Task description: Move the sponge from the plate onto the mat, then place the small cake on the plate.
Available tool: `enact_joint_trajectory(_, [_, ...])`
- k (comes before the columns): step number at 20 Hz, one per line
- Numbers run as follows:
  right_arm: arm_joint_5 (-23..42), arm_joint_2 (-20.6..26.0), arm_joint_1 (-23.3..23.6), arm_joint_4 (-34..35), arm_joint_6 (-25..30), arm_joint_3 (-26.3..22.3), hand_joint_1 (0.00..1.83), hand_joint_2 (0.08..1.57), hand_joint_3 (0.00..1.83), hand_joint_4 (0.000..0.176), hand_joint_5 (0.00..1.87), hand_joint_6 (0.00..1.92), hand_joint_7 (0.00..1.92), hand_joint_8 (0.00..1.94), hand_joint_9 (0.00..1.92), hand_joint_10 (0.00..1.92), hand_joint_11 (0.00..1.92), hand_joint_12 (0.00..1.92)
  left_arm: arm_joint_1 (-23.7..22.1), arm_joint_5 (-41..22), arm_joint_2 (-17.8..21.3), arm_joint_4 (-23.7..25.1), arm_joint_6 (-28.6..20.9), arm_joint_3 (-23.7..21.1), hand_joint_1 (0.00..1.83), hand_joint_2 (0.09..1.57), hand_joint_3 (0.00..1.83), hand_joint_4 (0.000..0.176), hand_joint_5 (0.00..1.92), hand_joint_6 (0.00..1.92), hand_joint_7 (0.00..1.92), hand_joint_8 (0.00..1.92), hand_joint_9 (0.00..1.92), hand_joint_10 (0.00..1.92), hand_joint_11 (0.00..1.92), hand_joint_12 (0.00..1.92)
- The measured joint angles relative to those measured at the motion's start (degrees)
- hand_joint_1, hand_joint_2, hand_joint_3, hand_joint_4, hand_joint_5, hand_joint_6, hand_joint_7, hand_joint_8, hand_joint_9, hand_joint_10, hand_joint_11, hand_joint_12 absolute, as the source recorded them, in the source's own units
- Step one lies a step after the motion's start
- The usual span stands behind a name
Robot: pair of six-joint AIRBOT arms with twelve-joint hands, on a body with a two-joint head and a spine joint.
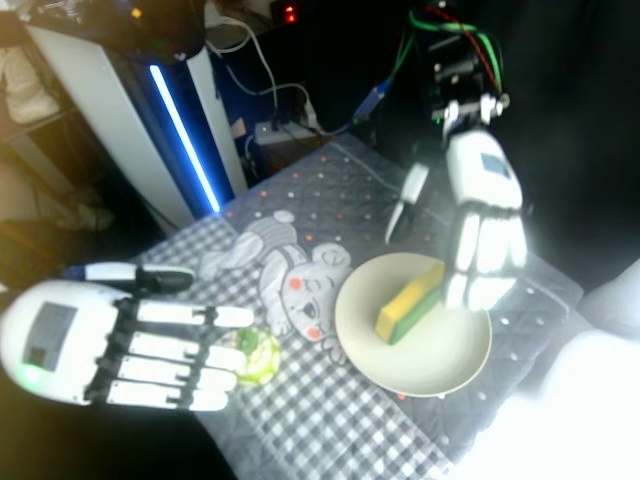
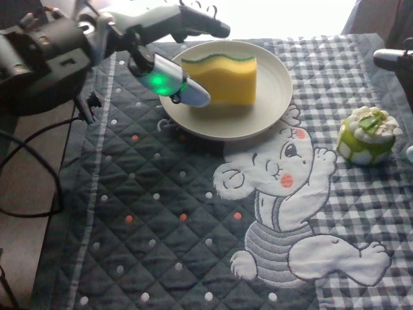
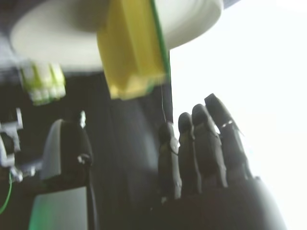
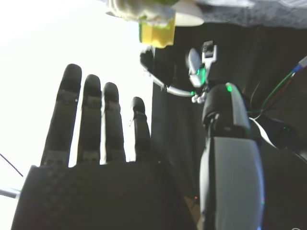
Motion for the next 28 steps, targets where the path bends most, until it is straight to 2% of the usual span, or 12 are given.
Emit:
enact_joint_trajectory(4, [0.0, -0.2, 0.0, 0.2, 0.0, 0.1, 0.60, 1.03, 0.00, 0.156, 0.21, 0.01, 0.27, 0.00, 0.29, 0.00, 0.33, 0.05, 0.0, 3.0, -3.4, 1.0, 0.5, 3.2, 1.13, 0.97, 0.00, 0.000, 0.91, 0.01, 0.89, 0.01, 0.92, 0.04, 0.54, 1.01])
enact_joint_trajectory(5, [0.0, -0.3, 0.0, -0.1, 0.1, 0.1, 0.55, 1.02, 0.00, 0.165, 0.22, 0.01, 0.27, 0.00, 0.28, 0.00, 0.31, 0.04, 0.0, 3.5, -3.9, 1.0, 0.8, 3.8, 1.17, 1.01, 0.00, 0.000, 1.15, 0.45, 1.01, 0.01, 1.03, 0.05, 0.57, 1.18])
enact_joint_trajectory(6, [-0.1, -0.3, 0.0, -0.3, 0.1, 0.2, 0.55, 1.02, 0.00, 0.142, 0.23, 0.01, 0.27, 0.00, 0.29, 0.00, 0.31, 0.04, 0.0, 4.1, -4.5, 1.0, 1.0, 4.9, 1.27, 1.04, 0.00, 0.000, 1.29, 0.20, 1.06, 0.85, 1.27, 0.17, 0.77, 1.37])
enact_joint_trajectory(7, [0.1, -0.6, 0.0, -0.2, 0.2, 0.3, 0.54, 1.01, 0.00, 0.139, 0.23, 0.01, 0.29, 0.01, 0.30, 0.01, 0.32, 0.04, -0.1, 4.4, -5.0, 0.9, 1.0, 6.0, 1.28, 1.06, 0.00, 0.000, 1.33, 0.08, 1.05, 1.08, 1.25, 0.57, 0.89, 1.49])
enact_joint_trajectory(9, [-0.1, -0.7, 0.0, -0.3, 0.4, 0.4, 0.52, 1.02, 0.00, 0.157, 0.23, 0.01, 0.31, 0.01, 0.31, 0.01, 0.33, 0.04, -0.5, 5.2, -7.5, 0.3, 1.0, 9.6, 1.20, 1.03, 0.01, 0.000, 1.21, 0.56, 0.88, 1.06, 0.91, 1.46, 0.83, 1.83])
enact_joint_trajectory(12, [0.1, -0.8, 0.0, -0.4, 0.6, 0.4, 0.50, 1.03, 0.00, 0.137, 0.24, 0.01, 0.30, 0.00, 0.31, 0.01, 0.33, 0.04, -1.9, 6.4, -8.7, 0.6, 1.5, 10.8, 1.19, 1.05, 0.00, 0.000, 1.12, 0.73, 0.91, 1.10, 1.00, 1.47, 0.98, 1.76])
enact_joint_trajectory(15, [-0.1, -1.0, 0.0, -0.2, 1.0, 0.6, 0.47, 1.04, 0.01, 0.133, 0.24, 0.00, 0.30, 0.00, 0.32, 0.01, 0.35, 0.04, -3.4, 2.8, -4.1, -0.2, 2.1, 5.1, 1.28, 1.07, 0.00, 0.000, 1.19, 0.36, 1.04, 1.12, 1.04, 1.07, 0.84, 1.51])
enact_joint_trajectory(16, [0.0, -1.1, 0.0, -0.2, 1.3, 0.6, 0.48, 1.04, 0.01, 0.143, 0.23, 0.00, 0.31, 0.00, 0.33, 0.01, 0.35, 0.03, -3.9, 1.3, -1.9, -0.1, 2.5, 3.0, 1.28, 1.06, 0.00, 0.000, 1.27, 0.22, 1.06, 1.08, 1.04, 0.83, 0.61, 1.48])
enact_joint_trajectory(17, [-0.1, -1.3, 0.0, -0.4, 1.5, 0.6, 0.49, 1.05, 0.01, 0.139, 0.23, 0.00, 0.31, 0.00, 0.33, 0.01, 0.35, 0.03, -4.4, -0.7, 0.6, 0.2, 2.6, 0.5, 1.28, 1.07, 0.00, 0.000, 1.29, 0.16, 0.99, 1.21, 0.85, 1.04, 0.19, 1.71])
enact_joint_trajectory(20, [-0.3, -1.4, 0.0, -0.6, 2.0, 0.6, 0.49, 1.06, 0.01, 0.148, 0.22, 0.00, 0.29, 0.00, 0.32, 0.00, 0.35, 0.03, -4.2, -6.1, 8.5, 2.1, 2.8, -7.9, 1.21, 0.99, 0.00, 0.000, 1.31, 0.39, 1.05, 1.12, 0.88, 1.50, 0.51, 1.92])
enact_joint_trajectory(24, [-0.2, -1.4, 0.0, -0.4, 2.5, 0.3, 0.61, 1.08, 0.00, 0.109, 0.26, 0.01, 0.32, 0.01, 0.33, 0.01, 0.39, 0.03, -0.1, -11.9, 17.7, 6.8, 2.3, -18.7, 1.22, 0.97, 0.00, 0.000, 1.41, 0.19, 0.98, 1.80, 1.12, 1.91, 1.20, 1.92])
enact_joint_trajectory(28, [-0.2, -1.4, 0.0, -0.2, 2.5, 0.4, 0.58, 1.08, 0.00, 0.111, 0.25, 0.00, 0.33, 0.00, 0.36, 0.01, 0.39, 0.02, 4.5, -14.1, 21.3, 9.8, -2.1, -22.1, 1.22, 0.96, 0.00, 0.000, 1.46, 0.10, 0.99, 1.80, 1.08, 1.89, 1.12, 1.92])
